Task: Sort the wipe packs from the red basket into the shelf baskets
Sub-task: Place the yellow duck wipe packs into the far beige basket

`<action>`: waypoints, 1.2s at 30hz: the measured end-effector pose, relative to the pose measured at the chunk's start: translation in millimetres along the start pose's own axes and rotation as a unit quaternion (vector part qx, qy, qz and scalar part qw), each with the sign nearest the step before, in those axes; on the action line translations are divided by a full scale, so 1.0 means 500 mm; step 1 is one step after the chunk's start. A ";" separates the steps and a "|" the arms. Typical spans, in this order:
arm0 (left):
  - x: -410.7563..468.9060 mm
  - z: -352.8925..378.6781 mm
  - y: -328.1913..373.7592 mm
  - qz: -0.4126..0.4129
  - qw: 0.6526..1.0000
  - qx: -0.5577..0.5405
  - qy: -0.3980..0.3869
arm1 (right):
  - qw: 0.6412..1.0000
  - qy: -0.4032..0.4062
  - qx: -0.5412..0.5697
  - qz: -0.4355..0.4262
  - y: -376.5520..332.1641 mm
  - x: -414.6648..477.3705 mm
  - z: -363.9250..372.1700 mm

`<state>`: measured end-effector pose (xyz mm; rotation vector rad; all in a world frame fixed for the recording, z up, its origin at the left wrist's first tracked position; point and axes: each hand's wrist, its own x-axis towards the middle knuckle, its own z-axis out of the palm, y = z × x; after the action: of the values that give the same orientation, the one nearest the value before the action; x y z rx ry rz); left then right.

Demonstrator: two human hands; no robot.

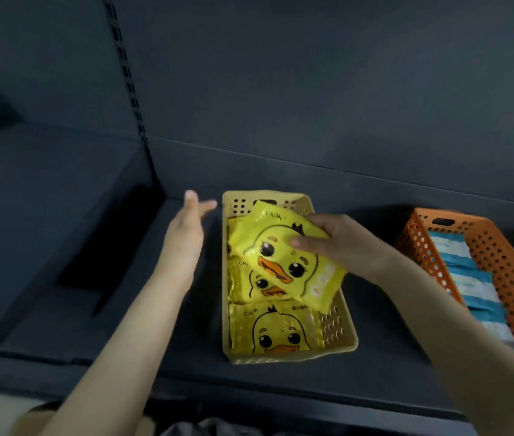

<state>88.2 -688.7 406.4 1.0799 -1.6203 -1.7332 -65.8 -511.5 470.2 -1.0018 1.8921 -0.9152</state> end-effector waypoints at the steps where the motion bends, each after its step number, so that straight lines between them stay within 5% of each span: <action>1: 0.005 0.004 0.000 0.008 0.999 0.034 -0.012 | 0.999 -0.032 -0.040 0.013 0.008 -0.002 -0.006; 7: 0.038 0.070 -0.017 0.081 0.954 0.257 -0.131 | 0.929 -0.213 -0.302 0.017 0.061 0.016 0.065; 12: 0.050 0.074 -0.029 0.047 0.965 0.240 -0.095 | 0.924 -0.252 -0.285 0.042 0.070 0.052 0.077; 18: 0.068 0.080 -0.033 0.039 0.977 0.199 -0.065 | 0.957 -0.125 -0.260 -0.010 0.106 0.047 0.133; 27: 0.101 0.096 -0.034 0.044 0.976 0.202 -0.065 | 0.900 -0.259 -0.340 0.086 0.079 0.109 0.104; 32: 0.121 0.093 -0.031 0.047 0.974 0.205 -0.088 | 0.934 -0.132 -0.328 0.048 0.080 0.081 0.146; 36: 0.131 0.093 -0.028 0.040 0.975 0.195 -0.093 | 0.963 0.088 -0.252 -0.020 0.082 0.053 0.131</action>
<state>16.3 -714.5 377.9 1.0277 -2.1572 -1.5366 -30.9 -532.1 399.1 -1.2912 2.3295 -0.5637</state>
